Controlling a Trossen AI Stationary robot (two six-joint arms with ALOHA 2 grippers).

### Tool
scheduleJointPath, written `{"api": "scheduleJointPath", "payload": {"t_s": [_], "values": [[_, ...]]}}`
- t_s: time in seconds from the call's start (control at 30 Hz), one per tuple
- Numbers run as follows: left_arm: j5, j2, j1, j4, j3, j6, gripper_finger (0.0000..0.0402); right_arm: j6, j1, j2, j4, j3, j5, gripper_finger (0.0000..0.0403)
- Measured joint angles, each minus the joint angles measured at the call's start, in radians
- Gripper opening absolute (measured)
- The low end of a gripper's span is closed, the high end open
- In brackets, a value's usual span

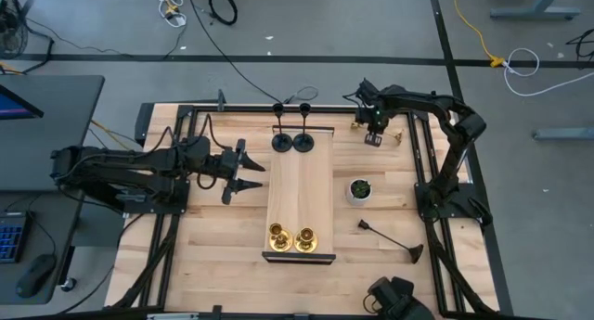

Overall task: Pick & Place candle stick holders
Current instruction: Put the gold candle holder on the shelf aligned with the other gold candle holders

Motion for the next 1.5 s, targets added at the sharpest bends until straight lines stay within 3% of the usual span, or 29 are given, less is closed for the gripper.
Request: {"api": "scheduleJointPath", "payload": {"t_s": [0.3,0.9,1.27,1.5], "values": [[0.0,0.0,0.0,0.0,0.0,-0.028,0.0211,0.039,0.034,-0.076,-0.009,0.045,-0.076,0.0],[-0.007,0.0,0.0,0.0,0.0,-0.053,0.0211,0.189,0.112,-0.509,-0.013,0.046,-0.248,0.0],[-0.007,0.0,0.0,0.0,0.0,-0.078,0.0211,0.305,0.238,-0.773,0.011,0.046,-0.266,0.0],[-0.007,0.0,0.0,0.001,0.0,-0.082,0.0211,0.419,0.374,-0.915,0.028,0.045,-0.322,0.0]]}}
